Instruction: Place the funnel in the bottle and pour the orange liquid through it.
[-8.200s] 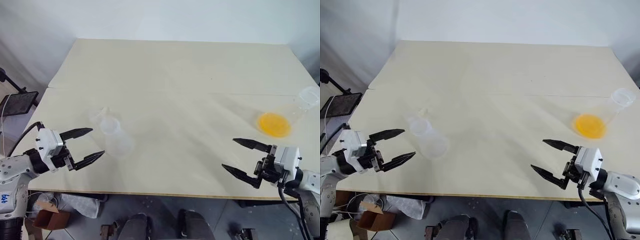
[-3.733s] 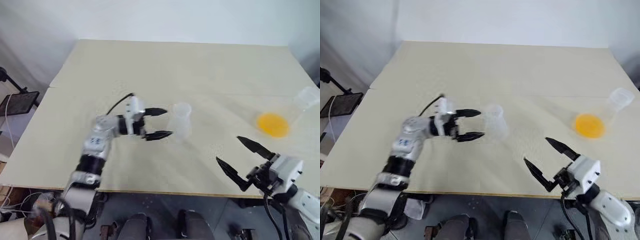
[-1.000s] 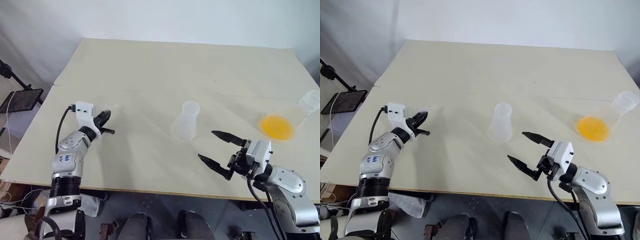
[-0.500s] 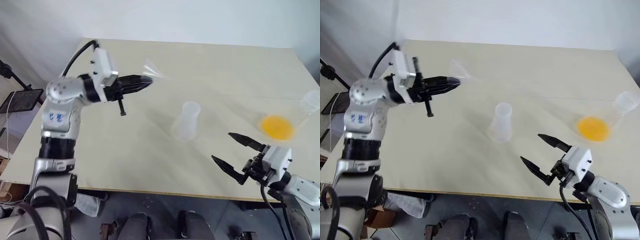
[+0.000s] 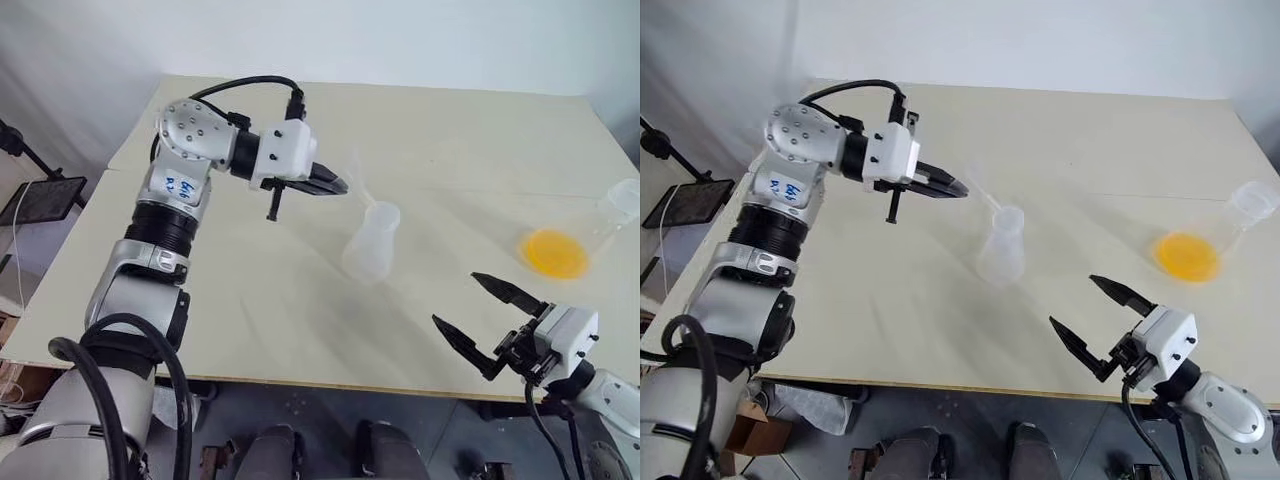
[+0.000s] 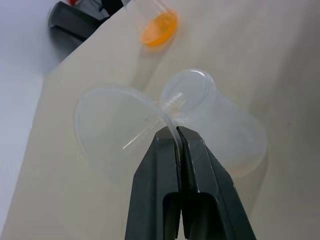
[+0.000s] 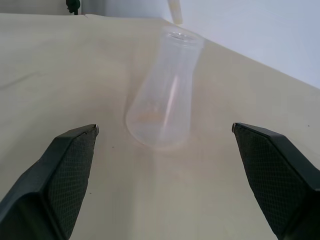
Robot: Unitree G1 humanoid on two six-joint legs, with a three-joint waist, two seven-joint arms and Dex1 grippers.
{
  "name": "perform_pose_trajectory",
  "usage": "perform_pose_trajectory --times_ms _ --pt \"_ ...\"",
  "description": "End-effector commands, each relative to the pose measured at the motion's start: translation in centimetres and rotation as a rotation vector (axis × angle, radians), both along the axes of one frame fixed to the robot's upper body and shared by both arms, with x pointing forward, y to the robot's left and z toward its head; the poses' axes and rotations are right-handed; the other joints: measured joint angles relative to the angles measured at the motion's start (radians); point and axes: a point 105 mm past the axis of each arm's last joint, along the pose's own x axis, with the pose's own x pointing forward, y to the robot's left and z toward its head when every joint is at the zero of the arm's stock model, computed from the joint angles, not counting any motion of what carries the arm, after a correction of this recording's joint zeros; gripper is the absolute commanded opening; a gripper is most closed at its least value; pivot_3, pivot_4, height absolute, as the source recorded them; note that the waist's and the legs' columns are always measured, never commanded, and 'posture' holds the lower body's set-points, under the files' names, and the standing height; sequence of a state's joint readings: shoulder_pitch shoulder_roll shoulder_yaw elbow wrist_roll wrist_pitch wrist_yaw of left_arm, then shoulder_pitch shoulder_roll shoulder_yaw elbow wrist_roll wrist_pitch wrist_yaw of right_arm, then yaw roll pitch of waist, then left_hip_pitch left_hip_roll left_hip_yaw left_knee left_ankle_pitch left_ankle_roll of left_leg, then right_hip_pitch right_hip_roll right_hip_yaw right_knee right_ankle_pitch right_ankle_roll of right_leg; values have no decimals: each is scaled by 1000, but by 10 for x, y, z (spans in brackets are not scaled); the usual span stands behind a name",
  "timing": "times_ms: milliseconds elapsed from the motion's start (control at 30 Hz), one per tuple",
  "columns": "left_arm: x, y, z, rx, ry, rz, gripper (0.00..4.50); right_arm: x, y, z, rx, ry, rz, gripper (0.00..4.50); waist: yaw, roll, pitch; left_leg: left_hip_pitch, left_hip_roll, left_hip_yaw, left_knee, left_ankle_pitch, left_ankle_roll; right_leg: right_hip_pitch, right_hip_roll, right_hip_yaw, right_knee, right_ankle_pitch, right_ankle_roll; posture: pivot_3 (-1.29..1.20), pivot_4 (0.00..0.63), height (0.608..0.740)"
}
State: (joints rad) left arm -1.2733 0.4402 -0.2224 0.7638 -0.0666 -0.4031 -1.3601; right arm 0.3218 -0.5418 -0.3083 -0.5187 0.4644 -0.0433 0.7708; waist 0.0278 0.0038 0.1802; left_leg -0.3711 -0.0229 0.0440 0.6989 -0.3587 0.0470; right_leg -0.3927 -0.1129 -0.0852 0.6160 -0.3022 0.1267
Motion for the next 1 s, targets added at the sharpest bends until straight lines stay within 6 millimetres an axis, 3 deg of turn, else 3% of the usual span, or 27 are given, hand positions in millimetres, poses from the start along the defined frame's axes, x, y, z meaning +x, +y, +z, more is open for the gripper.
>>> perform_pose_trajectory --times_ms 33,333,433,633,867,1000 --pt "-5 -8 12 40 -81 -48 19 -3 6 12 3 -64 15 4500 -1 0 0 0 0 0 0 0 0 0 0 0 0 0 0 0 150 740" --pt "-5 -27 2 104 -86 -82 19 -1 10 11 11 -72 16 4500 -1 0 0 0 0 0 0 0 1 0 0 0 0 0 0 0 150 740" --pt "-4 -34 4 83 -74 -83 599 -2 9 11 14 -75 9 4500 0 0 0 0 0 0 0 0 1 0 0 0 0 0 0 0 150 740" --pt "-5 -39 8 45 -47 -90 2410 -3 9 10 16 -77 -2 4500 -1 0 0 0 0 0 0 0 1 0 0 0 0 0 0 0 150 740" --pt "-10 -27 11 -79 96 -119 4472 -6 2 8 28 -77 -54 4500 -2 0 0 0 0 -1 0 0 1 0 0 0 1 0 0 0 150 740" --pt "-17 10 6 -327 338 -144 4472 -13 -28 21 128 -133 -228 4500 -4 1 0 1 0 -1 0 0 1 0 0 0 2 0 0 0 150 740"
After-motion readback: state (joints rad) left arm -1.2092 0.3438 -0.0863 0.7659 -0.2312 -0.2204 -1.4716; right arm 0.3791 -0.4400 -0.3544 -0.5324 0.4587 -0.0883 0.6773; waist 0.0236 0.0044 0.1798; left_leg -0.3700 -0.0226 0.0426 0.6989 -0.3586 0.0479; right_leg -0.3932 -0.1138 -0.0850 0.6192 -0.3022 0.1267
